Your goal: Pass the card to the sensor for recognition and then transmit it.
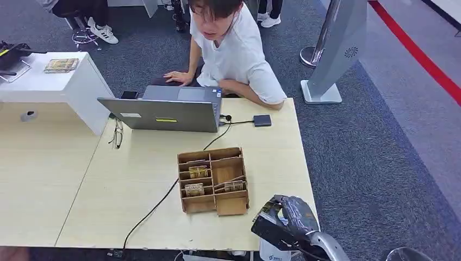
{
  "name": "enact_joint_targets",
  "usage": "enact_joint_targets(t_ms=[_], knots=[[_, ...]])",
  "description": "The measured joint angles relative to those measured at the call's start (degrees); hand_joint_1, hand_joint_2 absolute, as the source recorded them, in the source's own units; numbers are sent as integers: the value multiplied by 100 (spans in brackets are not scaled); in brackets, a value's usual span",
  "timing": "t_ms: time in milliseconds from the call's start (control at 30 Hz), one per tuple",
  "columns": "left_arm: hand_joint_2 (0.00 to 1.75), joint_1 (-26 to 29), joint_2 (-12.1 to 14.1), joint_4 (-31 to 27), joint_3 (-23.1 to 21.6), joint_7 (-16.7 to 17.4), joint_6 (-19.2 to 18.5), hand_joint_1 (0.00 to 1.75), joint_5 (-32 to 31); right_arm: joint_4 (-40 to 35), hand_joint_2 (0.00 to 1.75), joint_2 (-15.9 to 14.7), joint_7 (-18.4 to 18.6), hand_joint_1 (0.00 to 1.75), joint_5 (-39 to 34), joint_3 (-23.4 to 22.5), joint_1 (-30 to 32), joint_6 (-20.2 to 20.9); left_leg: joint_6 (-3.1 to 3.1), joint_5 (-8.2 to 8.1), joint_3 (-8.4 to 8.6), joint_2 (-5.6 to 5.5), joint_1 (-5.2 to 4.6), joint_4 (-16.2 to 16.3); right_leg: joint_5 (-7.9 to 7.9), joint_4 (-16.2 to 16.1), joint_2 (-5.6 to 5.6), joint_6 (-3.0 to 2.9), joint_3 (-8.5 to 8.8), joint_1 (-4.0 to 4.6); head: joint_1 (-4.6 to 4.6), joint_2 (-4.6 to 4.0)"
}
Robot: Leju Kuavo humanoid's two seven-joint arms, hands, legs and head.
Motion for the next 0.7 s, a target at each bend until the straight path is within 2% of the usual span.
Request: enact_joint_targets(t_ms=[700], knots=[[0, 29, 9, -44, 0, 0, 2, 0, 7, -203, 175, 35, -184, 175, -81, 7, 25, -37, 0, 0, 0, 0, 0, 0, 0, 0, 0, 0, 0, 0, 0, 0]])
